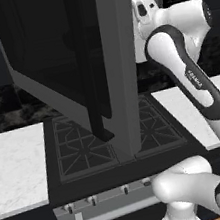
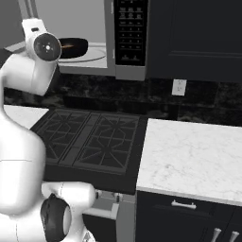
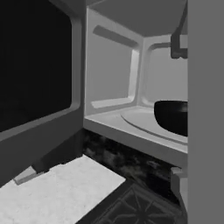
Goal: Open the microwave, place the bowl with waffle inside the microwave, then close the microwave door and turn it on.
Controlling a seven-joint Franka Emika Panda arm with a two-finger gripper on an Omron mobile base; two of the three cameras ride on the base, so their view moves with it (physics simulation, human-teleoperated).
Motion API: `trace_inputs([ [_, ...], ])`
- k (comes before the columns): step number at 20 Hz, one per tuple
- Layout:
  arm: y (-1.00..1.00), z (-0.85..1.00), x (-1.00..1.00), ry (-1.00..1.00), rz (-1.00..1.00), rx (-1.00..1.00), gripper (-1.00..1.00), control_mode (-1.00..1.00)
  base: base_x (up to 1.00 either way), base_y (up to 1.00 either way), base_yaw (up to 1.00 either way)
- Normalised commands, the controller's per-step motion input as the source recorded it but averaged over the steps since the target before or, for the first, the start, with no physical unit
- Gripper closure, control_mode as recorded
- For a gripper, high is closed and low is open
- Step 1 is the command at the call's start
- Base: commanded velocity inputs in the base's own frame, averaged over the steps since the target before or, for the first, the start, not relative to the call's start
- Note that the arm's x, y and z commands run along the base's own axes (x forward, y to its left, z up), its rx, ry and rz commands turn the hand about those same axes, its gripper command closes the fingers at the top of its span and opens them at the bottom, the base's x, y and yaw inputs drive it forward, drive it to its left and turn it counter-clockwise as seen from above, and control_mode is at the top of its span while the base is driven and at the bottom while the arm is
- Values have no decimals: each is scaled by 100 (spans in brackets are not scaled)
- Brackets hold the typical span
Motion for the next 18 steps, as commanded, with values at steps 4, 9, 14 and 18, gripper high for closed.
trace_inputs([
  [4,0,80,-100,-9,49,24,-100,-100,0,0,0],
  [9,0,20,-100,-1,41,7,-100,-100,0,0,0],
  [14,-6,0,-100,2,39,0,-100,-100,0,0,0],
  [18,1,-4,-100,1,36,0,-100,-100,0,0,0],
])
